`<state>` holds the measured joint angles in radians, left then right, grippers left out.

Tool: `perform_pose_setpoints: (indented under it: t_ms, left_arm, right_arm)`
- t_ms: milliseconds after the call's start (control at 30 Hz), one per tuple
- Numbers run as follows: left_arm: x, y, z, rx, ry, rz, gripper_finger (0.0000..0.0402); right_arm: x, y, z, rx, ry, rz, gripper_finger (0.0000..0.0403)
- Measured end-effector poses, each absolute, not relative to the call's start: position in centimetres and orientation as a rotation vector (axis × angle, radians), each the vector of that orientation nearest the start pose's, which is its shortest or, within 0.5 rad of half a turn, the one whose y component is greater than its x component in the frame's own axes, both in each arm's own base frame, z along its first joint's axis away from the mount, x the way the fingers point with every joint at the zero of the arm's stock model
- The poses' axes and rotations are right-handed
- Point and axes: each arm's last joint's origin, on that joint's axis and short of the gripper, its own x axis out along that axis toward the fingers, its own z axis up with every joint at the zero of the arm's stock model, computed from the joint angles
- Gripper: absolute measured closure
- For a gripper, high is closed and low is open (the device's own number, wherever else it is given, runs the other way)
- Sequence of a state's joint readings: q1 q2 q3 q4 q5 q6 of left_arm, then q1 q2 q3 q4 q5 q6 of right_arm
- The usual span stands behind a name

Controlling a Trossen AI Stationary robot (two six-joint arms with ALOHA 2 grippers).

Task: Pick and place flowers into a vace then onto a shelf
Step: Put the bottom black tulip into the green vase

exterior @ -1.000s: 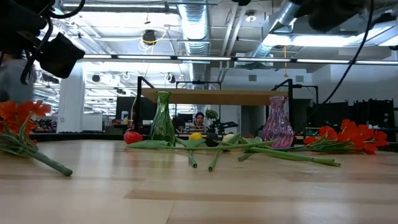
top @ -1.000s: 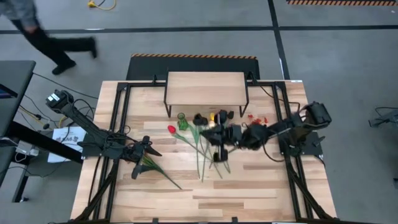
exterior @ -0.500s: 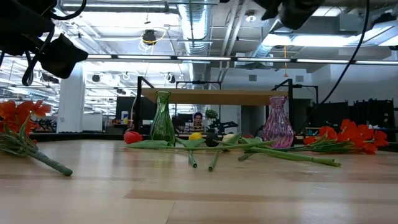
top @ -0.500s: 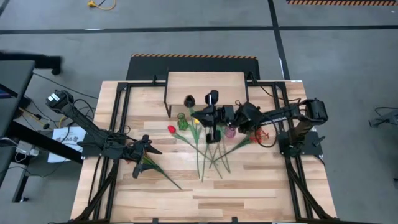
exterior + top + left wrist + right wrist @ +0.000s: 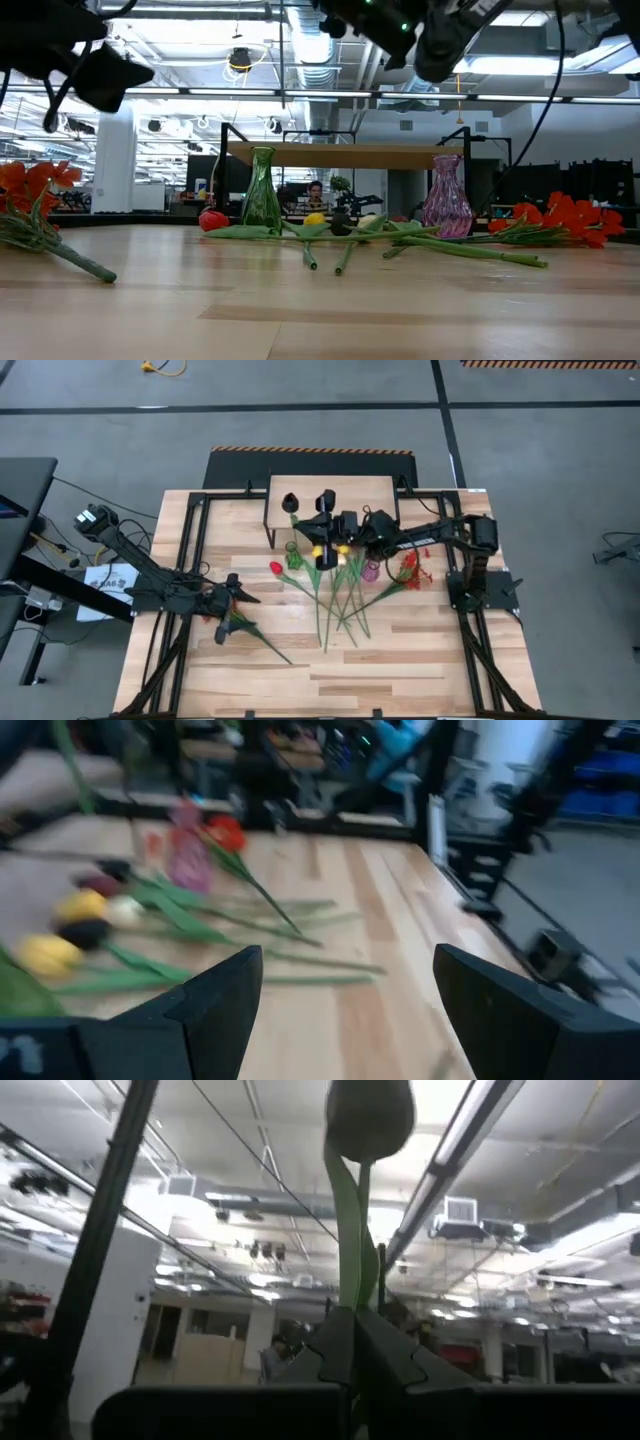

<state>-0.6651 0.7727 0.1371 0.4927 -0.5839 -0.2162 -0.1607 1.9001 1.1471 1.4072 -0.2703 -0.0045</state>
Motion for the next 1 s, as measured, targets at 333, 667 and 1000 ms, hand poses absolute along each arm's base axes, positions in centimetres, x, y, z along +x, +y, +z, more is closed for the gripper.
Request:
perform_pose_setpoints:
  t_ms: [333,667,1000]
  left_arm:
    - [13.4,-7.5,18.4,0.091,0.060,0.108,0.0118]
    - [13.6,-7.2,18.0,0.133,0.093,0.122,0.0118]
    - [13.5,-7.3,17.9,0.119,0.104,0.094,0.0118]
  right_arm:
    - [41.0,-9.7,27.8,-0.135,-0.669,0.052,0.0403]
    - [43.5,-11.2,25.8,-0.101,-0.650,0.045,0.0403]
    - [43.8,-11.6,25.1,-0.097,-0.607,0.034,0.0403]
